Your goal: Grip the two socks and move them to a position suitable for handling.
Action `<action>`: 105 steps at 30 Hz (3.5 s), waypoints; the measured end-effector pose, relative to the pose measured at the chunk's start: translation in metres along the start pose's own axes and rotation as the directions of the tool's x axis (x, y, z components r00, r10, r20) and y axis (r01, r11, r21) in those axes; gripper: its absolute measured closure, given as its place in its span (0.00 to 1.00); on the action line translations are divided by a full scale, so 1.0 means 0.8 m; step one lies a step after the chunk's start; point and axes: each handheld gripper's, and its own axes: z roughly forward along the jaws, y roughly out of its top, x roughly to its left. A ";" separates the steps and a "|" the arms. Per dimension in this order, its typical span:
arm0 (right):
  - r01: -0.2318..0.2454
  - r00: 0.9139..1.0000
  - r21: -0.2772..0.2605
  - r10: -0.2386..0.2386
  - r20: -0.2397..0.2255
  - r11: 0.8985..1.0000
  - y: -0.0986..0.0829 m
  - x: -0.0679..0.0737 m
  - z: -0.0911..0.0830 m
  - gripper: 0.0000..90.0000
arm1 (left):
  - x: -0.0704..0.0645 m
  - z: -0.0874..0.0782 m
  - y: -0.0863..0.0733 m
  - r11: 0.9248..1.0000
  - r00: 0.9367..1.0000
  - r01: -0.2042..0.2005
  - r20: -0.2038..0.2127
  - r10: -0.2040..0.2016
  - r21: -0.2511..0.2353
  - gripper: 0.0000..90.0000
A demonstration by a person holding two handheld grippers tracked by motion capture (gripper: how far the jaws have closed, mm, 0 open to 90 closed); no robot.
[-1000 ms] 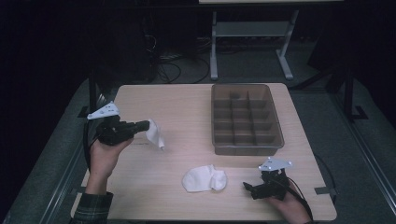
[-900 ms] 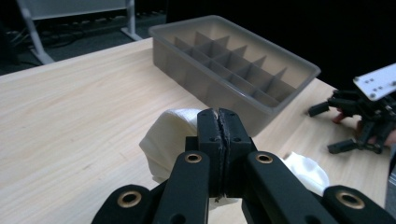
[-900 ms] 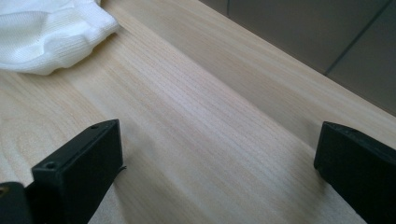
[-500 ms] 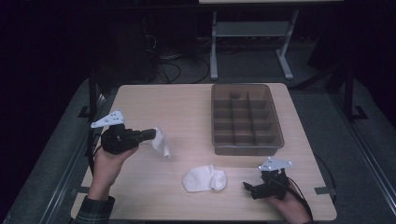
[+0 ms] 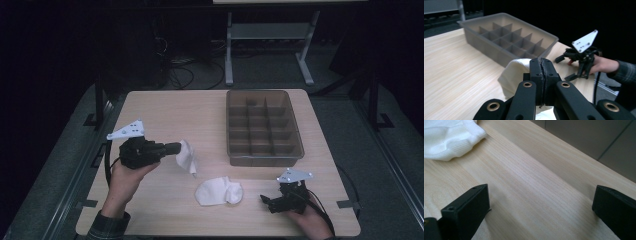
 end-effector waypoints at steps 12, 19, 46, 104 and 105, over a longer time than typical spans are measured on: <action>0.002 1.000 0.000 -0.002 -0.003 1.000 0.000 0.000 0.000 0.01 | -0.022 0.033 0.004 1.000 0.997 -0.022 0.079 0.021 0.014 0.99; 0.002 1.000 0.001 -0.002 -0.003 1.000 0.000 0.000 0.000 0.01 | -0.030 0.052 0.006 0.999 0.993 -0.037 0.111 0.034 0.028 0.99; 0.001 1.000 0.001 -0.001 -0.002 1.000 0.000 0.000 0.000 0.01 | -0.057 0.114 0.007 0.995 0.973 -0.069 0.225 0.052 0.070 0.99; 0.005 1.000 0.002 -0.005 -0.004 1.000 0.000 0.000 0.000 0.01 | 0.022 0.144 -0.078 0.930 1.000 -0.009 0.027 -0.001 0.367 0.99; 0.005 1.000 0.002 -0.005 -0.004 1.000 0.000 0.000 0.000 0.01 | 0.024 0.144 -0.080 0.926 1.000 -0.010 0.021 0.002 0.379 0.99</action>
